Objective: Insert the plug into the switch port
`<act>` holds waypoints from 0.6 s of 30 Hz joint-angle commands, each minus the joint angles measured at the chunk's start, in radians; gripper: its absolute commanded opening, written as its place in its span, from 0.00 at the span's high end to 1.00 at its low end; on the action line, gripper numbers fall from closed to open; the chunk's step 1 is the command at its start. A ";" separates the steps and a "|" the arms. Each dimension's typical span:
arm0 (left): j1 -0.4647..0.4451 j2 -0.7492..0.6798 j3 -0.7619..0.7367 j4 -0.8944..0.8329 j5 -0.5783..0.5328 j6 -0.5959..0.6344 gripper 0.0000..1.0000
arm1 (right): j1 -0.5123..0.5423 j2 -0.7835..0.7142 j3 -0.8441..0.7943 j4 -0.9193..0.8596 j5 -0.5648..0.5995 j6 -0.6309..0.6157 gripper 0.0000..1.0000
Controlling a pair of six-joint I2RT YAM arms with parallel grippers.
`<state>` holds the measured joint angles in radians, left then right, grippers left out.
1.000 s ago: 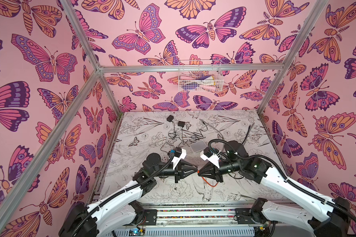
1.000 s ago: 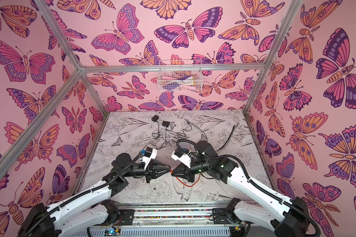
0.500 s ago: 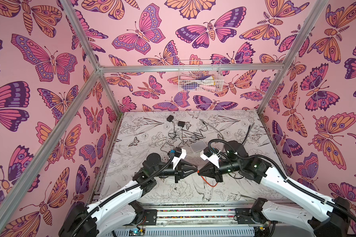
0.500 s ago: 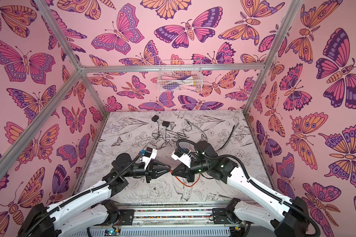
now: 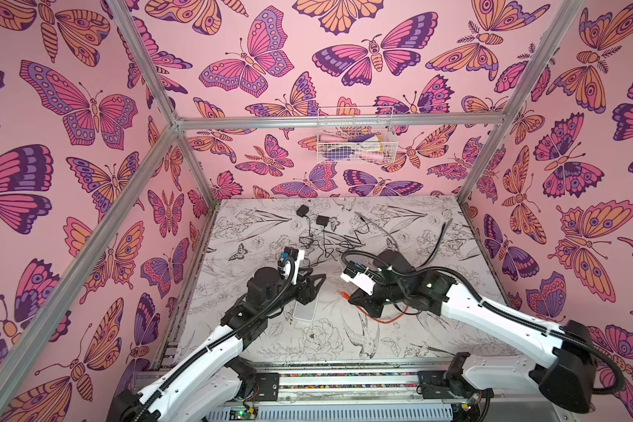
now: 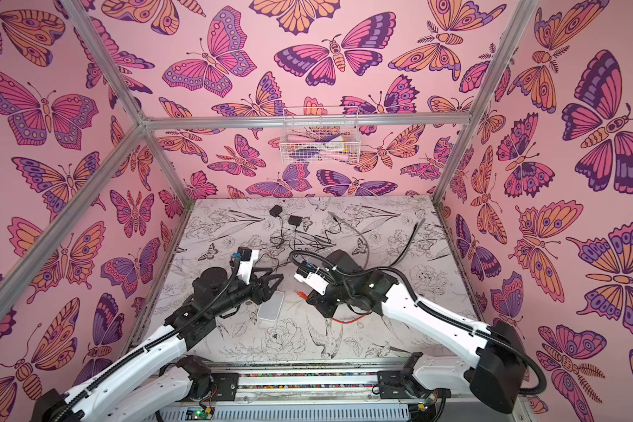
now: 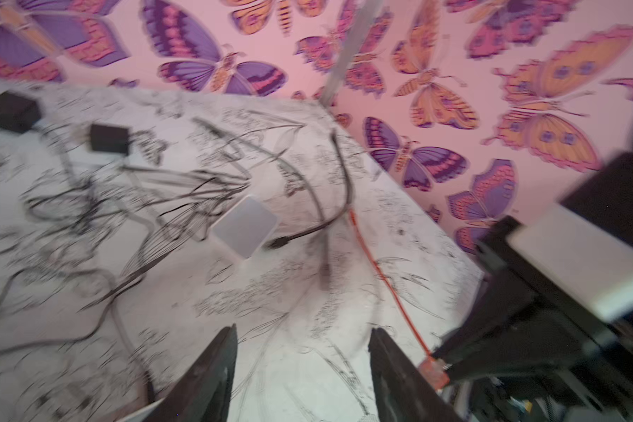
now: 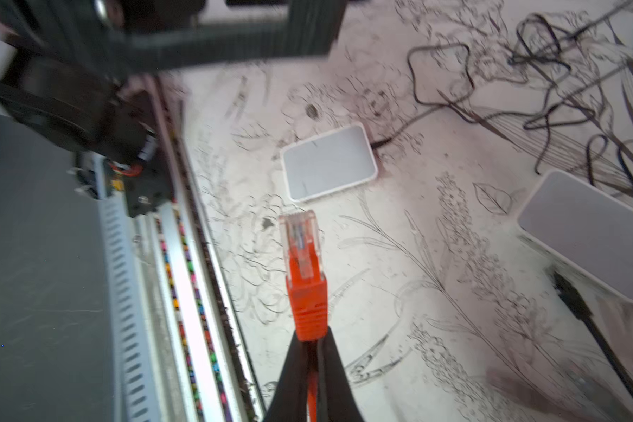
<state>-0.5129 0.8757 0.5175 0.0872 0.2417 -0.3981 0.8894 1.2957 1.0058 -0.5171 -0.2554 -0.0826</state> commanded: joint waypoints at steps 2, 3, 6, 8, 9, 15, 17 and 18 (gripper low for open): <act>0.108 0.033 -0.064 -0.126 -0.067 -0.124 0.43 | 0.078 0.084 0.046 -0.116 0.320 -0.055 1.00; 0.122 0.038 -0.078 -0.133 -0.075 -0.130 0.44 | 0.092 0.104 0.048 -0.120 0.364 -0.054 1.00; 0.143 0.043 -0.122 -0.134 -0.097 -0.151 0.44 | 0.122 0.162 0.069 -0.137 0.416 -0.054 1.00; 0.150 0.049 -0.142 -0.130 -0.098 -0.160 0.44 | 0.140 0.200 0.070 -0.126 0.426 -0.057 1.00; 0.155 0.055 -0.147 -0.132 -0.090 -0.161 0.44 | 0.149 0.222 0.073 -0.118 0.430 -0.059 1.00; 0.160 0.092 -0.178 -0.127 -0.070 -0.173 0.44 | 0.191 0.356 0.104 -0.080 0.389 -0.059 1.00; 0.161 0.111 -0.178 -0.113 -0.066 -0.180 0.44 | 0.202 0.397 0.120 -0.066 0.376 -0.057 1.00; 0.160 0.122 -0.206 -0.102 -0.061 -0.186 0.45 | 0.208 0.419 0.131 -0.062 0.375 -0.057 1.00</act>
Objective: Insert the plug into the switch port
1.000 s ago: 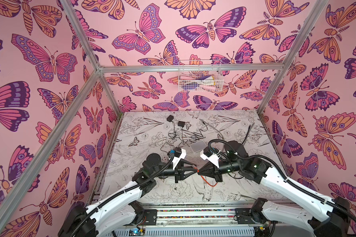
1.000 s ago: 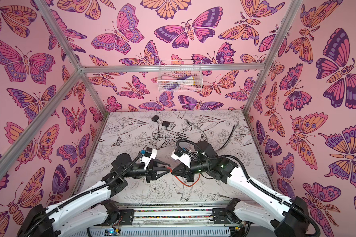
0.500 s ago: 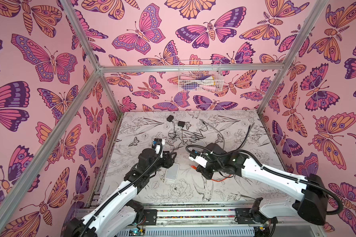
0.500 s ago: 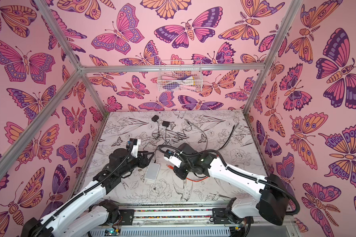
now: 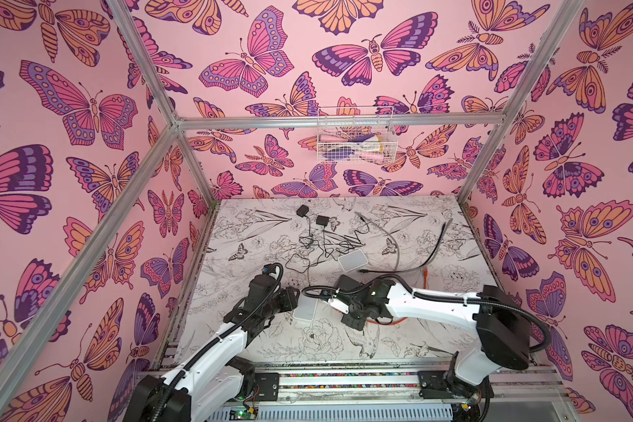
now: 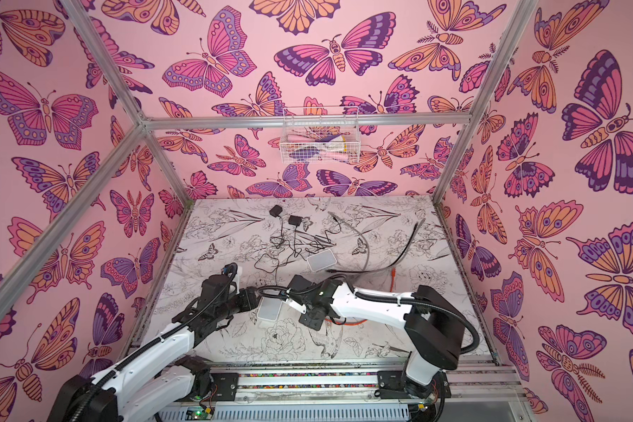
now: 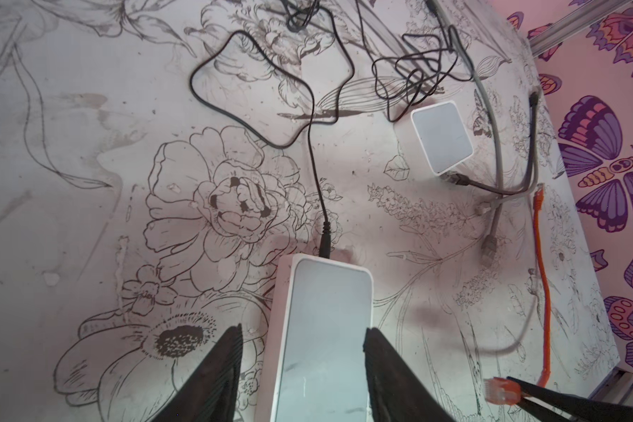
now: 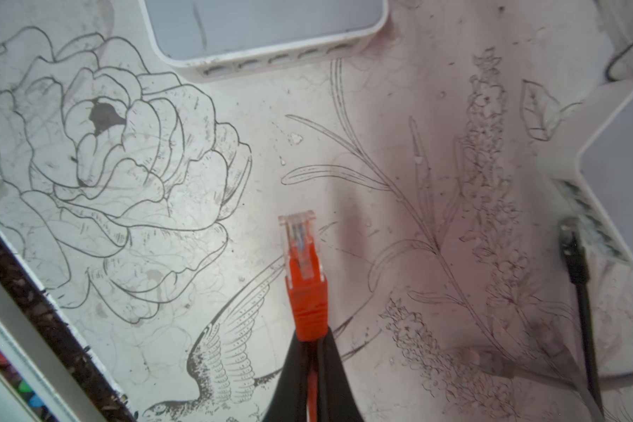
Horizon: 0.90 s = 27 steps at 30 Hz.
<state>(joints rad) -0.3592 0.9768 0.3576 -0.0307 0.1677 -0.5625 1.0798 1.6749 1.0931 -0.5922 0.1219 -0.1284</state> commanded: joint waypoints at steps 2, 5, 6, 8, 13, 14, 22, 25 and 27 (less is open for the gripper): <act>0.006 0.046 -0.067 0.039 0.025 -0.029 0.46 | 0.025 0.078 0.066 0.014 -0.005 -0.014 1.00; 0.005 0.084 -0.069 0.070 0.050 -0.046 0.48 | 0.031 0.119 0.096 0.019 -0.018 -0.016 1.00; 0.005 0.100 -0.069 0.078 0.056 -0.050 0.49 | 0.033 0.129 0.103 0.023 -0.022 -0.016 1.00; 0.005 0.129 -0.069 0.091 0.070 -0.055 0.50 | 0.038 0.147 0.115 0.030 -0.039 -0.017 1.00; -0.004 0.184 -0.076 0.141 0.099 -0.074 0.52 | 0.051 0.194 0.144 0.027 -0.055 -0.020 1.00; -0.009 0.191 -0.078 0.152 0.102 -0.078 0.52 | 0.051 0.199 0.146 0.028 -0.059 -0.021 1.00; -0.027 0.193 -0.078 0.161 0.116 -0.083 0.55 | 0.052 0.214 0.154 0.040 -0.070 -0.025 1.00; -0.039 0.184 -0.083 0.159 0.116 -0.088 0.55 | 0.052 0.222 0.160 0.039 -0.086 -0.025 1.00; -0.045 0.179 -0.092 0.162 0.109 -0.089 0.56 | 0.051 0.226 0.160 0.044 -0.093 -0.024 1.00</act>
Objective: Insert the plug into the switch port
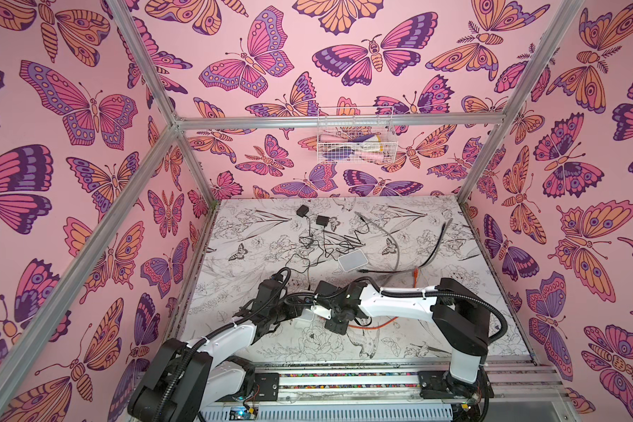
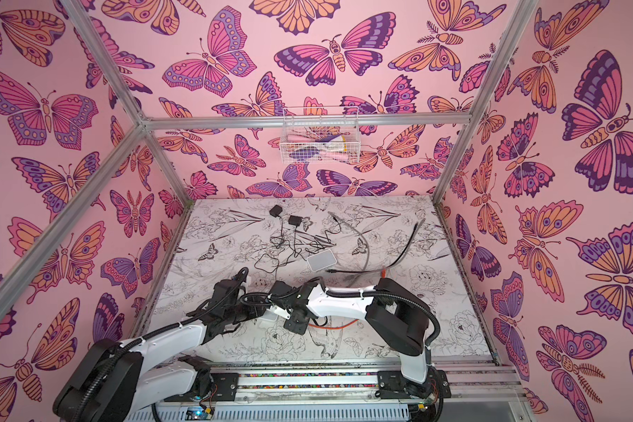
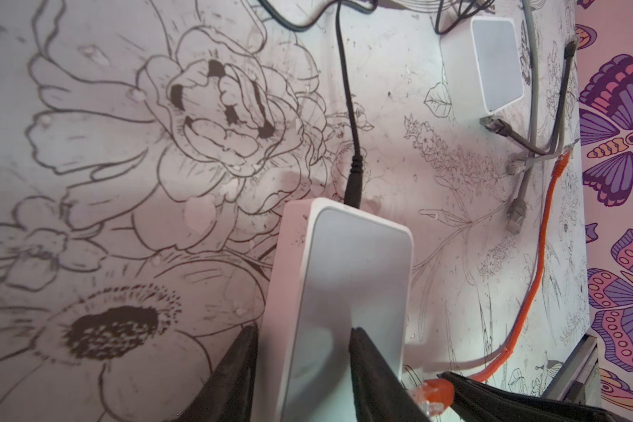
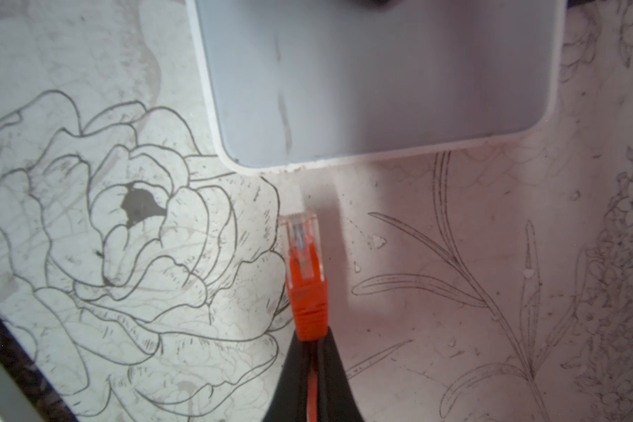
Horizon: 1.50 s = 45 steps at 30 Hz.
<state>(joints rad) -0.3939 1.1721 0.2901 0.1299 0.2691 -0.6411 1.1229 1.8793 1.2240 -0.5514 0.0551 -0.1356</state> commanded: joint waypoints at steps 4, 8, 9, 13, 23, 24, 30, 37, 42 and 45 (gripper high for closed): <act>-0.013 -0.026 -0.044 0.010 0.004 -0.017 0.56 | 0.011 0.027 0.026 0.011 -0.031 -0.015 1.00; -0.017 -0.035 -0.055 0.020 0.007 -0.019 0.56 | 0.011 0.033 0.032 0.015 -0.027 -0.014 1.00; -0.018 -0.038 -0.057 0.020 0.006 -0.019 0.56 | 0.011 0.036 0.034 0.015 -0.024 -0.014 1.00; -0.019 -0.044 -0.060 0.020 0.001 -0.020 0.56 | 0.010 0.054 0.052 0.003 -0.015 -0.016 1.00; -0.026 -0.048 -0.069 0.021 -0.004 -0.012 0.57 | 0.009 0.057 0.068 0.001 0.019 -0.016 1.00; -0.026 -0.048 -0.071 0.021 -0.004 -0.012 0.56 | 0.011 0.056 0.069 0.001 0.017 -0.016 1.00; -0.035 -0.046 -0.072 0.021 -0.008 -0.016 0.57 | 0.011 0.051 0.069 0.019 0.022 -0.001 1.00; -0.051 -0.061 -0.086 0.028 -0.022 -0.032 0.57 | 0.015 0.005 0.021 0.127 0.009 0.050 1.00; -0.070 -0.071 -0.097 0.038 -0.028 -0.039 0.57 | 0.014 -0.009 -0.004 0.186 -0.021 0.064 1.00; -0.086 -0.065 -0.098 0.038 -0.028 -0.038 0.57 | 0.014 -0.004 -0.003 0.196 -0.037 0.064 1.00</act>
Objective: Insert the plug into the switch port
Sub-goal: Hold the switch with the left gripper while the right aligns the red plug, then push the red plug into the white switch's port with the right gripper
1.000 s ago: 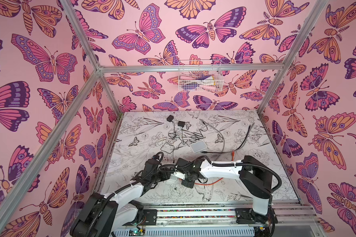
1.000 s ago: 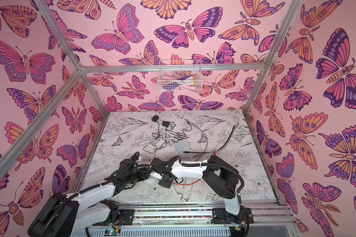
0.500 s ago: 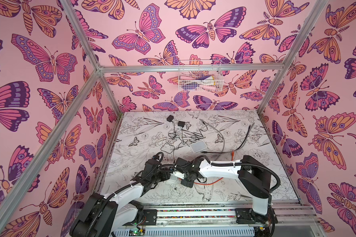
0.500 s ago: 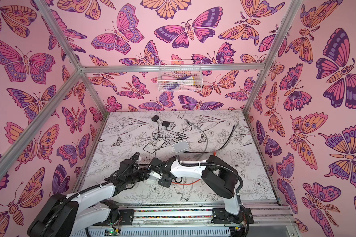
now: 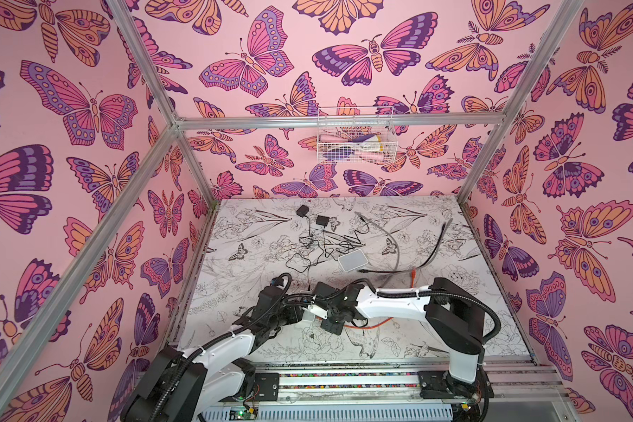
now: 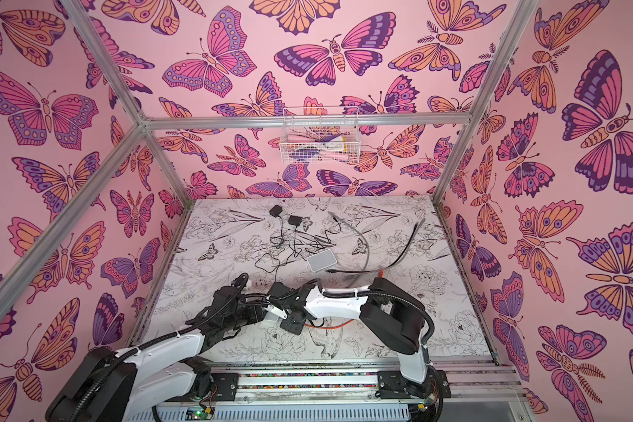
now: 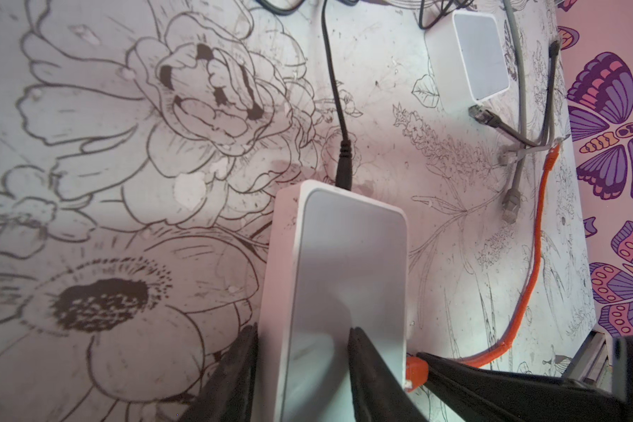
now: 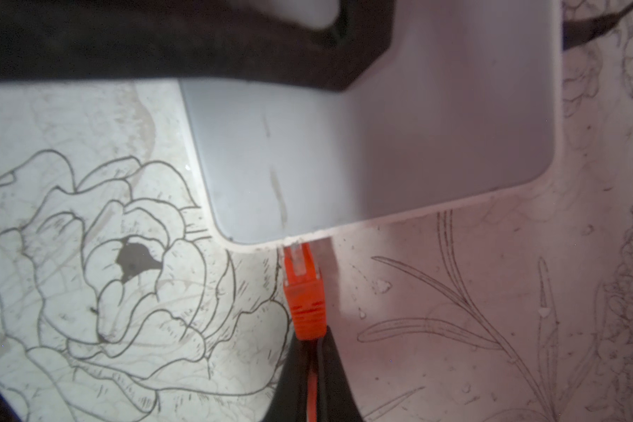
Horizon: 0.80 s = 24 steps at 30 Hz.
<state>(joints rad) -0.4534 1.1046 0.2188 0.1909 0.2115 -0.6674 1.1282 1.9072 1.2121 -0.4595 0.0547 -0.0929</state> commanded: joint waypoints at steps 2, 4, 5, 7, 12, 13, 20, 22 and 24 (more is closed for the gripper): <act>-0.036 0.008 -0.030 -0.016 0.029 -0.012 0.57 | 0.009 -0.039 0.005 0.120 -0.047 0.022 1.00; -0.044 0.009 -0.043 0.008 0.035 -0.015 0.57 | 0.009 -0.048 0.000 0.138 -0.057 0.022 1.00; -0.048 0.008 -0.049 0.020 0.035 -0.017 0.57 | 0.010 -0.051 0.000 0.142 -0.060 0.023 1.00; -0.055 0.003 -0.059 0.025 0.035 -0.016 0.57 | 0.009 -0.056 0.001 0.152 -0.066 0.023 1.00; -0.063 -0.010 -0.073 0.023 0.046 -0.014 0.57 | 0.009 -0.048 0.011 0.175 -0.067 0.023 1.00; -0.065 -0.015 -0.076 0.024 0.047 -0.016 0.57 | 0.010 -0.048 0.015 0.177 -0.064 0.026 1.00; -0.089 -0.053 -0.111 0.025 0.044 -0.017 0.57 | 0.007 -0.014 0.051 0.188 -0.033 0.057 1.00; -0.096 -0.061 -0.119 0.025 0.042 -0.018 0.58 | 0.005 -0.004 0.064 0.183 -0.026 0.068 1.00; -0.103 -0.067 -0.125 0.026 0.037 -0.017 0.58 | 0.003 -0.003 0.065 0.199 -0.036 0.082 1.00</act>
<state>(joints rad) -0.5167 1.0393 0.1341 0.2813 0.1398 -0.6746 1.1286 1.8950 1.1969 -0.4458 0.0154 -0.0578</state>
